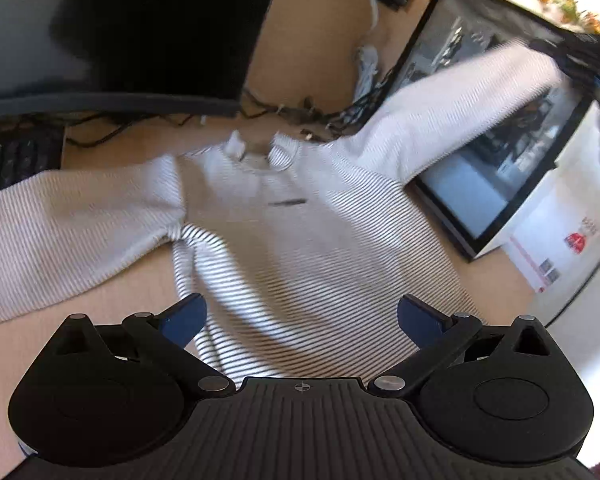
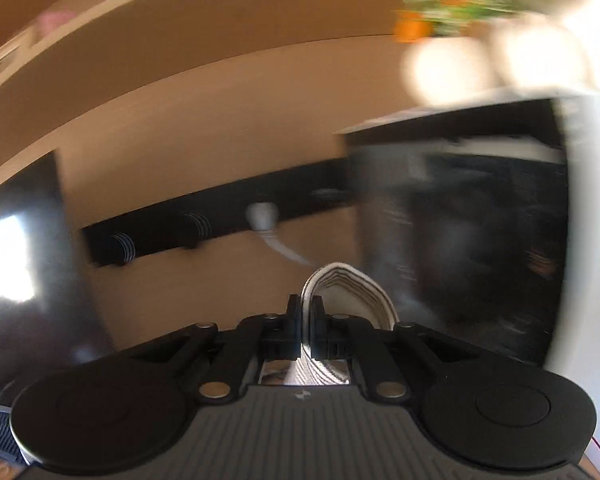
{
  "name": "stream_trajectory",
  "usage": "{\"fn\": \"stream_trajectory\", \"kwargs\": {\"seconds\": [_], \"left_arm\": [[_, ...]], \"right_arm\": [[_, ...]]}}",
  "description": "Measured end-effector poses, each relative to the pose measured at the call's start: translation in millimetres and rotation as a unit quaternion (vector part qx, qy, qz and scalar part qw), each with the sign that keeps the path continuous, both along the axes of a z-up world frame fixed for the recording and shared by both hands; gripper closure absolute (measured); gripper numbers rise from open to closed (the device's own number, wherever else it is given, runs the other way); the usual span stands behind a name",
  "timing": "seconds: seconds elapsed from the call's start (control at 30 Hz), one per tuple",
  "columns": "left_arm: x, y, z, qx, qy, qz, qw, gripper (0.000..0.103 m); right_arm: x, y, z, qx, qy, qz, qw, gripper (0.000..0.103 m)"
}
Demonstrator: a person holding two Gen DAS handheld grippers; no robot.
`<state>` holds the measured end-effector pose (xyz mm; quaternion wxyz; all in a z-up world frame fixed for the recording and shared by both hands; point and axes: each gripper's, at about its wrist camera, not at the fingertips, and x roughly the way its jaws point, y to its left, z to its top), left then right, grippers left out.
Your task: Fold clothes
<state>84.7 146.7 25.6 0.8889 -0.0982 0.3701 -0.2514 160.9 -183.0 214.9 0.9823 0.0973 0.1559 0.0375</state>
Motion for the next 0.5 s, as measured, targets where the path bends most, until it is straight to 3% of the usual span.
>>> {"fn": "stream_trajectory", "kwargs": {"seconds": [0.1, 0.3, 0.5], "left_arm": [[-6, 3, 1, 0.013, -0.018, 0.030, 0.9993, 0.000], [-16, 23, -1, 0.023, -0.004, 0.097, 0.9950, 0.000], [-20, 42, -8, 0.027, 0.024, 0.161, 0.9863, 0.000]], "right_arm": [[33, 42, -9, -0.006, 0.018, 0.057, 0.998, 0.099], [79, 113, -45, -0.002, 0.060, 0.149, 0.987, 0.099], [96, 139, -57, 0.025, 0.072, 0.199, 0.977, 0.096]]}}
